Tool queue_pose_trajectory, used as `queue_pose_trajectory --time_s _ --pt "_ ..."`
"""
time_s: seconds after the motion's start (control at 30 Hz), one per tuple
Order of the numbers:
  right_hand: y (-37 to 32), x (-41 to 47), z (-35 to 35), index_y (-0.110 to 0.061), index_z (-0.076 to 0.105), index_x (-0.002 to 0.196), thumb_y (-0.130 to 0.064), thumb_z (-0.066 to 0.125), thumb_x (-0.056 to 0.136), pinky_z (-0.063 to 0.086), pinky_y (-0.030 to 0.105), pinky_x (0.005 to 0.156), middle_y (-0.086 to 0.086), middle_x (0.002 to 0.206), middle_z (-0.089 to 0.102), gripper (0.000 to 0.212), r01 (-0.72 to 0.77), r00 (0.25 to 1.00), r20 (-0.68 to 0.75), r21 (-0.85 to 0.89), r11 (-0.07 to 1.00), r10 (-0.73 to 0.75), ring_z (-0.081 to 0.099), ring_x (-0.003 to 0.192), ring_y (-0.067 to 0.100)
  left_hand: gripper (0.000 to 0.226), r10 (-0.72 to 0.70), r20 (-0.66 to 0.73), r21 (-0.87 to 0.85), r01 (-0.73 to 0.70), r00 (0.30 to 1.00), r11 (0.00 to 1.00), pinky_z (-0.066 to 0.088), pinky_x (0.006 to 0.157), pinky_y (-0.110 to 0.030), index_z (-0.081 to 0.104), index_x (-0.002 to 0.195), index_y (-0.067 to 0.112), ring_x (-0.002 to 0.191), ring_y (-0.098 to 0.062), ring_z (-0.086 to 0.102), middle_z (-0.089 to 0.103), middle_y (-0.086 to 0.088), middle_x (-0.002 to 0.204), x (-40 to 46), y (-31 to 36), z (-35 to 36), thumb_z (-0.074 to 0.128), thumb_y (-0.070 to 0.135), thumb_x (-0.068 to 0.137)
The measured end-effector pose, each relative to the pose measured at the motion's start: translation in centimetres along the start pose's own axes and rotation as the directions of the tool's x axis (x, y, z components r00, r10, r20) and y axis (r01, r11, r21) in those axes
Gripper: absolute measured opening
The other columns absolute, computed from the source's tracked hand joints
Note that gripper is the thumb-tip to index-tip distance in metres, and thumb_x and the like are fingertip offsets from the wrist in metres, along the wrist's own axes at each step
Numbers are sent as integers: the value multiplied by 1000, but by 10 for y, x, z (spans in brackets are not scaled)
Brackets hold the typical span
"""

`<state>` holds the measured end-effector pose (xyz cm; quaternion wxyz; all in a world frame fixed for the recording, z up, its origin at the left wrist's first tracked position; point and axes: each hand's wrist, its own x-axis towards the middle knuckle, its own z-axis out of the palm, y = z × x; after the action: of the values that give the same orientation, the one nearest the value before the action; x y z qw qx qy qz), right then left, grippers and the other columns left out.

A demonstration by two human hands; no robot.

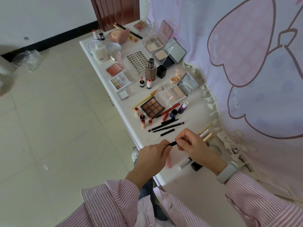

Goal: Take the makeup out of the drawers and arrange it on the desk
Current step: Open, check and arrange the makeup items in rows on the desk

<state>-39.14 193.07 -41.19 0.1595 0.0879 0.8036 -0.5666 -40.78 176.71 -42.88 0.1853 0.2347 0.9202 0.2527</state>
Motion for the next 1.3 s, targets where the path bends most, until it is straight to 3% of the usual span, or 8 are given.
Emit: queue_pose_trajectory --time_s 0.33,0.43,0.57,0.7,0.8,0.87,1.07,1.3 --pt "4 7 -14 -15 54 91 -6 49 92 47 21 66 1 74 60 10 -84 996 -4 -30 996 84 55 70 11 38 -106 101 -11 108 989 994 49 69 -30 41 120 21 59 -12 51 52 7 63 -5 -14 -1 34 49 94" --pt "12 19 -26 -11 55 102 -7 50 92 42 15 70 -1 86 63 12 -144 985 -108 -109 984 132 54 77 6 28 -191 82 -128 200 978 971 43 59 -27 41 117 17 55 -14 50 57 2 64 -10 -26 0 37 34 96" --pt "26 35 -29 -13 61 99 -10 54 90 35 12 68 -9 87 60 12 -103 993 -84 -379 920 76 52 84 9 19 -270 23 -201 269 963 942 33 47 -19 43 114 13 52 -10 47 52 4 64 -17 -39 0 36 20 97" --pt "36 44 -14 -11 67 96 -14 60 87 35 26 84 -5 89 49 12 48 995 -47 -547 835 -88 40 89 11 19 -261 -19 -237 250 965 939 33 47 -14 48 114 14 52 -4 46 53 7 69 -17 -42 2 37 19 98" --pt "40 50 -3 -10 66 95 -16 61 86 38 33 86 2 93 52 12 61 987 -82 -591 805 -135 43 93 17 24 -234 -61 -274 209 970 939 41 66 -11 55 116 14 74 -7 55 60 0 103 -15 -41 6 40 19 98" --pt "39 53 1 -8 63 96 -16 60 86 39 33 85 6 96 54 12 44 985 -107 -591 805 -133 45 95 20 26 -220 -96 -283 185 971 941 44 76 -17 57 118 13 85 -14 57 57 -2 110 -13 -40 8 44 18 96" --pt "36 50 3 -7 55 94 -18 60 87 40 31 79 5 94 55 14 -22 970 -214 -558 829 -118 45 87 18 27 -178 -185 -225 135 966 965 43 74 -17 62 117 14 86 -16 59 58 -2 108 6 -31 12 51 20 94" --pt "31 32 -19 -8 57 109 -11 49 93 40 24 81 0 97 54 18 -89 956 -283 -524 847 -74 44 90 12 20 -48 -227 -102 25 973 995 38 90 -26 68 106 15 102 -16 55 67 3 106 38 -20 21 59 20 88"
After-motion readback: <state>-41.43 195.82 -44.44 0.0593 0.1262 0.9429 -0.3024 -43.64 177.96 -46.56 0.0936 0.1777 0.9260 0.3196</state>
